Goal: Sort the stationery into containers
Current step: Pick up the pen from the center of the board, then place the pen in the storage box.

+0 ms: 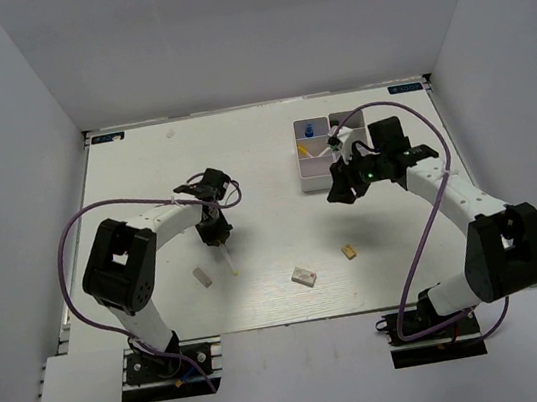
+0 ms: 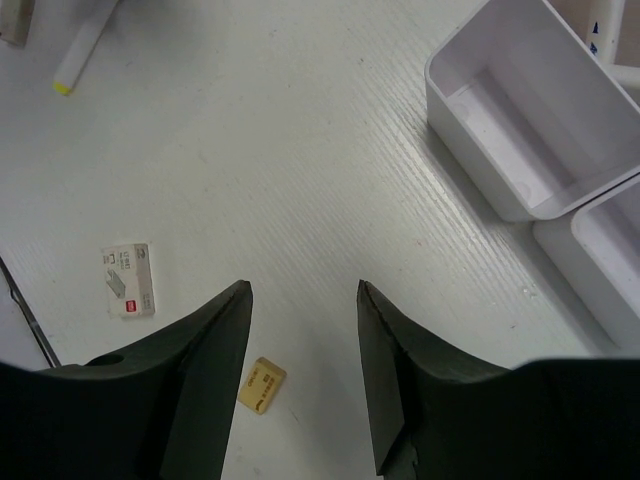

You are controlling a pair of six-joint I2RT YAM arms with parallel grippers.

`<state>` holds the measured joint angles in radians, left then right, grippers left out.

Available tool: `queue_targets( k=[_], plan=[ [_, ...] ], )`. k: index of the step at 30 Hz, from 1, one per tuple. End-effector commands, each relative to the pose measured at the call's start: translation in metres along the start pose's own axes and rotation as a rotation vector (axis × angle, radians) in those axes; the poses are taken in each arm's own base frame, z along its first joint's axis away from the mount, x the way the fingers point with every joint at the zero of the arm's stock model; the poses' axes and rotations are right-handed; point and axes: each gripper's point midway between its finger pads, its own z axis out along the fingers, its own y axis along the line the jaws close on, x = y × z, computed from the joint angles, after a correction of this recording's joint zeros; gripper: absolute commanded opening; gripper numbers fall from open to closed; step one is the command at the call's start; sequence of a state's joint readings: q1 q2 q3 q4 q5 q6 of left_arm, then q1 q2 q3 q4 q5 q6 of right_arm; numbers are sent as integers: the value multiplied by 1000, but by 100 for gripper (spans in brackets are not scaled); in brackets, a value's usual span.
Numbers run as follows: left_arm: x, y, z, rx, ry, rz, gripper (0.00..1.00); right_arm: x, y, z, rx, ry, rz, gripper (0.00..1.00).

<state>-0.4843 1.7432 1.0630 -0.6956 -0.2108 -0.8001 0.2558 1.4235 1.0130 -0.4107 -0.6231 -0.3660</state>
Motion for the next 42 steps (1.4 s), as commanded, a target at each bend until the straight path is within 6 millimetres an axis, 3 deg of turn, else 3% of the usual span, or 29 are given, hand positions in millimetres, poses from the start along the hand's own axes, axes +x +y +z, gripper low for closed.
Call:
queue_targets(
  k=[1, 4, 6, 7, 8, 14, 16, 17, 18, 19, 20, 21, 22, 24, 25, 26, 27, 31, 33, 34, 41, 42],
  plan=[
    [11, -7, 0, 57, 58, 40, 22, -7, 1, -7, 14, -33, -12, 52],
    [6, -18, -11, 122, 50, 66, 10, -6, -1, -9, 19, -31, -5, 52],
    [0, -35, -22, 200, 27, 93, 7, -7, -5, -10, 30, -31, 0, 60],
    [-15, -49, -34, 261, -21, 110, 3, -8, -6, -11, 35, -31, 5, 73],
    [-16, -61, -41, 309, -25, 133, 3, -5, -13, -13, 74, -23, 17, 90],
    [-68, -139, -125, 712, -239, 212, 0, -11, -48, -34, 241, -55, 87, 90],
    [-82, -152, -142, 784, -319, 219, 0, -14, -61, -44, 291, -82, 120, 90],
    [-96, -165, -162, 866, -407, 240, 0, -15, -64, -47, 304, -93, 131, 84],
    [-101, -171, -168, 903, -451, 252, 0, -18, -67, -52, 328, -113, 167, 51],
    [-106, -176, -175, 940, -487, 254, 0, -20, -76, -59, 359, -141, 177, 29],
    [-120, -187, -197, 1017, -580, 255, 0, -21, -77, -60, 363, -146, 184, 14],
    [-127, -195, -204, 1052, -611, 261, 0, -22, -78, -61, 357, -151, 192, 2],
    [-132, -203, -196, 1062, -614, 251, 0, -18, -80, -61, 353, -143, 209, 0],
    [-147, -224, -217, 1164, -668, 241, 0, -15, -79, -60, 332, -131, 219, 0],
    [-150, -233, -218, 1194, -674, 256, 0, -14, -78, -59, 310, -129, 223, 0],
    [-156, -244, -207, 1210, -683, 245, 0, -11, -77, -59, 300, -117, 226, 0],
    [-161, -257, -220, 1256, -702, 250, 0, -10, -74, -59, 288, -116, 223, 0],
    [-180, -286, -217, 1309, -782, 247, 0, -4, -71, -61, 282, -110, 205, 0],
    [-184, -301, -230, 1340, -856, 278, 0, -1, -69, -60, 276, -104, 199, 0],
    [-185, -306, -218, 1331, -862, 290, 0, -1, -69, -62, 281, -108, 198, 0],
    [-180, -328, -208, 1294, -973, 394, 5, 4, -66, -61, 270, -110, 202, 0],
    [-181, -329, -197, 1271, -976, 398, 5, 4, -66, -61, 264, -110, 199, 0]
  ],
)
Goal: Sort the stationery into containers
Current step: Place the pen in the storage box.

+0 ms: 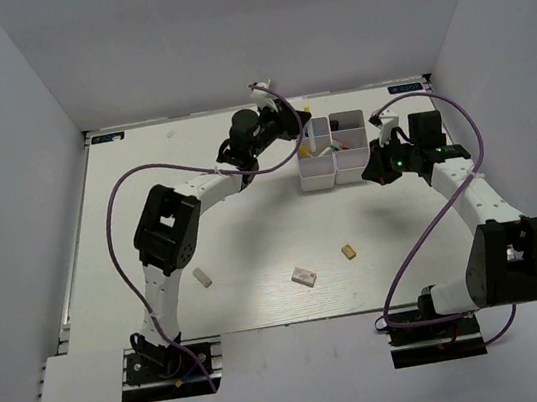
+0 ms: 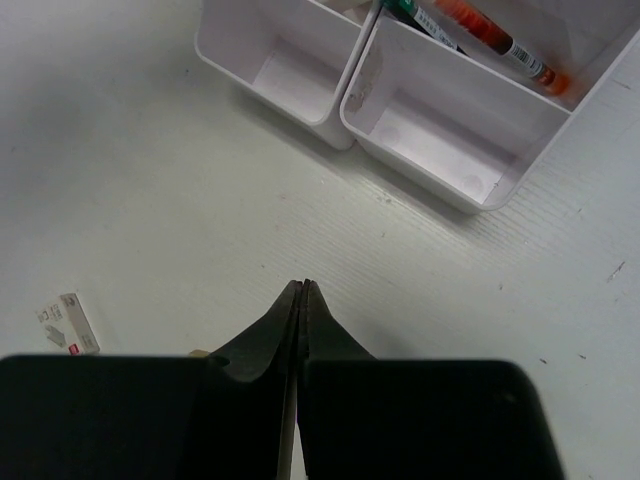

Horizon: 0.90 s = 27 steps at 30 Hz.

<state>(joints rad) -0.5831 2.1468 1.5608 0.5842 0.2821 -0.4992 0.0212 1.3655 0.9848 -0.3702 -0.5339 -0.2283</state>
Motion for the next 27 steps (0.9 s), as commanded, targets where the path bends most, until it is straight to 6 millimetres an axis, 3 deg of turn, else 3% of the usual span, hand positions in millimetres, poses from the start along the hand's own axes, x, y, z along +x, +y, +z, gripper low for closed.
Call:
queue_targets(
  k=[1, 7, 12, 16, 18, 20, 21, 23, 25, 27],
  plan=[
    [-33, -19, 11, 39, -115, 127, 6, -6, 6, -7, -22, -29, -31, 0],
    [-10, -9, 19, -3, -86, 153, 20, -2, 10, -6, -49, -24, -31, 0],
    [0, 1, 23, -49, -74, 164, 26, -2, 14, -7, -65, -27, -35, 0],
    [-3, 4, 27, -67, -69, 186, 30, -1, 17, -8, -78, -25, -40, 0],
    [-1, 6, 26, -71, -61, 195, 38, 1, 18, -8, -84, -25, -41, 3],
    [0, -3, 26, -55, -52, 205, 43, 1, 20, -9, -96, -26, -46, 15],
    [10, 2, 23, -62, -35, 202, 47, 2, 20, -8, -101, -22, -41, 20],
    [-2, -8, 19, -38, -56, 208, 50, 3, 26, -9, -134, -22, -50, 52],
    [-5, -18, 16, 1, -58, 203, 52, 2, 36, -10, -193, -33, -62, 75],
    [-24, -41, 13, 49, -89, 213, 53, 5, 47, -12, -260, -35, -88, 81]
  ],
)
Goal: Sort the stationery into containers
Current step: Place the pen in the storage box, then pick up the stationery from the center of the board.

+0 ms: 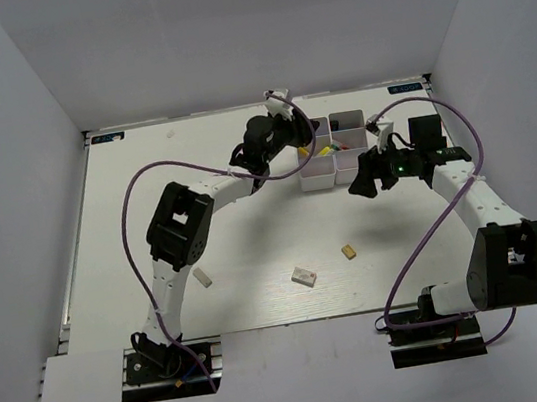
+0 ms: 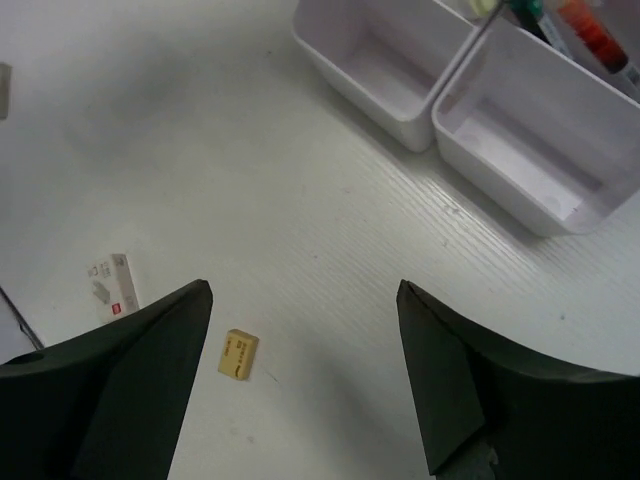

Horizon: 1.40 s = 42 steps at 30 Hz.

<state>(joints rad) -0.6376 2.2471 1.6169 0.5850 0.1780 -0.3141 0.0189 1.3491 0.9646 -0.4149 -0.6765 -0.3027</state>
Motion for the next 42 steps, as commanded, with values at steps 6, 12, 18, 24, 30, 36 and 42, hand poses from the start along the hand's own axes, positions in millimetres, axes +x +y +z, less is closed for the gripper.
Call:
queue_targets(
  k=[6, 12, 18, 24, 30, 36, 42],
  plan=[
    [-111, -73, -63, 144, -115, -3, 60, 24, 38, 0, -186, 105, -94, 77],
    [-88, -43, -162, -163, 119, -186, 77, 75, 48, 12, -150, 293, -133, 73],
    [-26, -9, -268, -561, 252, -460, 89, 118, 63, 21, -128, 474, -206, 75],
    [6, 4, -362, -828, 239, -657, 100, 147, 68, 23, -83, 608, -214, 79],
    [33, 11, -411, -1025, 307, -726, 100, 156, 54, 32, 48, 657, -231, 73],
    [48, 13, -431, -1108, 370, -718, 98, 162, 52, 42, 102, 667, -242, 62],
    [66, 17, -462, -1257, 443, -718, 94, 168, 55, 49, 105, 685, -257, 50]
  ],
)
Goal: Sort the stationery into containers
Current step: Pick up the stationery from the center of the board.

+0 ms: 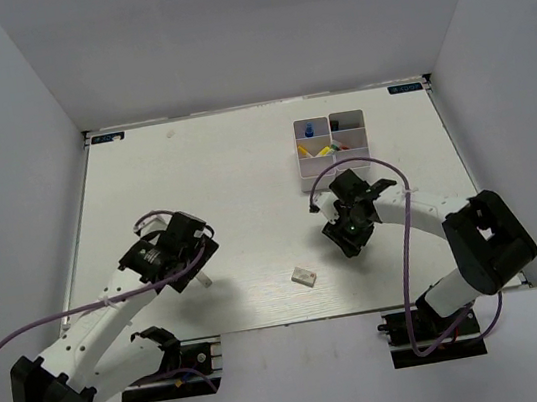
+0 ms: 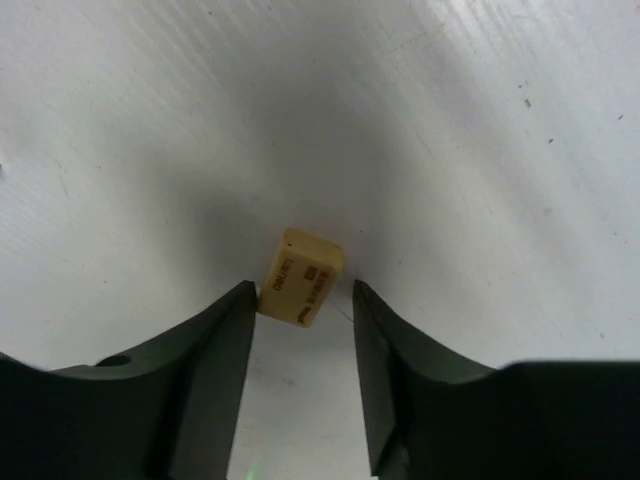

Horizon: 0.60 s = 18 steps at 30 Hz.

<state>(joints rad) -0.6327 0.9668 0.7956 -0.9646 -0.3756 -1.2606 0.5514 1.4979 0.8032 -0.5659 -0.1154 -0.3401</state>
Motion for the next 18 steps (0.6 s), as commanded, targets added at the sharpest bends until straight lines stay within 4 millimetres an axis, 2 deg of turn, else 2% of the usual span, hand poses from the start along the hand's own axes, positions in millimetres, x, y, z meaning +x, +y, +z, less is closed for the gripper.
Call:
queue_targets(
  k=[1, 5, 6, 8, 9, 11, 13, 14, 16, 17, 18],
  plan=[
    [2, 25, 0, -111, -8, -14, 94, 0, 0, 9, 17, 12, 12, 48],
    [14, 34, 12, -133, 22, -4, 93, 0, 1, 12, 8, 19, 12, 34],
    [18, 36, 13, -139, 34, -12, 93, 0, 3, 13, -2, 19, 15, 26],
    [21, 42, 17, -165, 42, -1, 93, -6, 4, 11, -16, 6, 10, 19],
    [26, 45, 20, -181, 49, 7, 93, -11, 5, 9, -32, -11, 8, 10],
    [28, 49, 22, -198, 53, 14, 93, -17, 4, 4, -35, -33, -19, 0],
    [30, 53, 24, -209, 56, 18, 93, -41, -3, -13, -9, -126, -78, 0],
    [30, 58, 26, -221, 49, 23, 93, -63, -10, -30, 22, -196, -102, 0],
    [32, 60, 29, -230, 51, 27, 93, -81, -19, -44, 53, -245, -150, 0],
    [33, 59, 32, -237, 53, 30, 93, -108, -28, -65, 91, -312, -167, 0],
    [33, 60, 33, -247, 55, 34, 93, -114, -38, -69, 109, -319, -160, 0]
  ],
)
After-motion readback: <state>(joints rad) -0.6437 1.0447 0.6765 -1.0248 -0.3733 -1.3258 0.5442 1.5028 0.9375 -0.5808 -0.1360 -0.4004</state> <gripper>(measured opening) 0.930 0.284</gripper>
